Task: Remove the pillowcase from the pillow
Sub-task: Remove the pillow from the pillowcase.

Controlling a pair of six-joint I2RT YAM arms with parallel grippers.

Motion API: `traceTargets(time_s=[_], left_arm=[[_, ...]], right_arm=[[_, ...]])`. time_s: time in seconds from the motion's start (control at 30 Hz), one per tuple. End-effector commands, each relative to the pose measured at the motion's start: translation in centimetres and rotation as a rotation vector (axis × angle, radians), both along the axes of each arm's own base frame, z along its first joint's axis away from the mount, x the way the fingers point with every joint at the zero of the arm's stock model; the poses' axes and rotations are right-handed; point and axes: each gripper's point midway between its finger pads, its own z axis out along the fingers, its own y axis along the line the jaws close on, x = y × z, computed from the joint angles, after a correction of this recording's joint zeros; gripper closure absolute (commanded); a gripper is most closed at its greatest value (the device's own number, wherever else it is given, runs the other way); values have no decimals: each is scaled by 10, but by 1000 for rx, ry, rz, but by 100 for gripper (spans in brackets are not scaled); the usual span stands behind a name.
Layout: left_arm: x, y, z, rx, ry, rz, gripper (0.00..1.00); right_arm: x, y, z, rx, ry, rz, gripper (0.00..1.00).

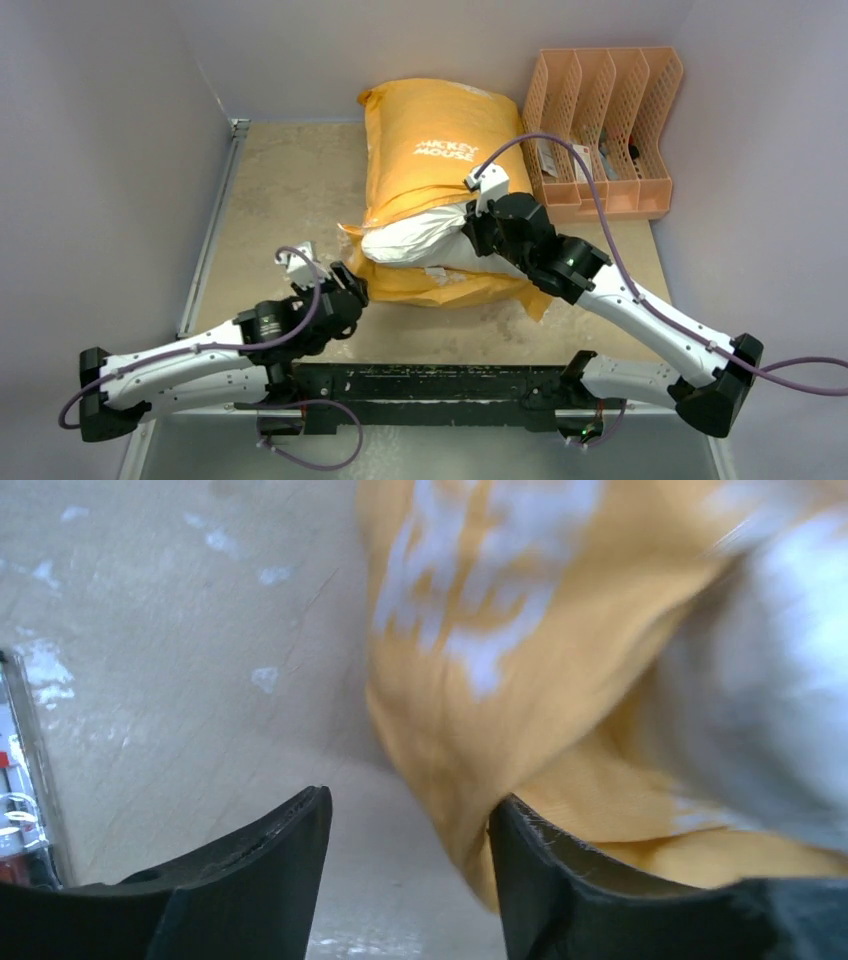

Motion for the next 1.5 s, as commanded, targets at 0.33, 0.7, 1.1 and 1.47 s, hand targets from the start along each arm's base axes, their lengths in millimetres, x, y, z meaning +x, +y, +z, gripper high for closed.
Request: traceTargets(time_s=[0.33,0.7,1.1,1.47], left_arm=[[25,-61,103,200,-117,-401,26],[96,-82,45,15,48,-602,100],[126,-58,49,47,54,-531,100],[75,-70,43,-141,82,-635,100]], right_arm=[[-28,-18,-16,238,63,-54,100],[-49,-33,-8,260,85,-42,100],[-98,-7,-23,249,126,313,100],[-97,41,34,276,16,538,20]])
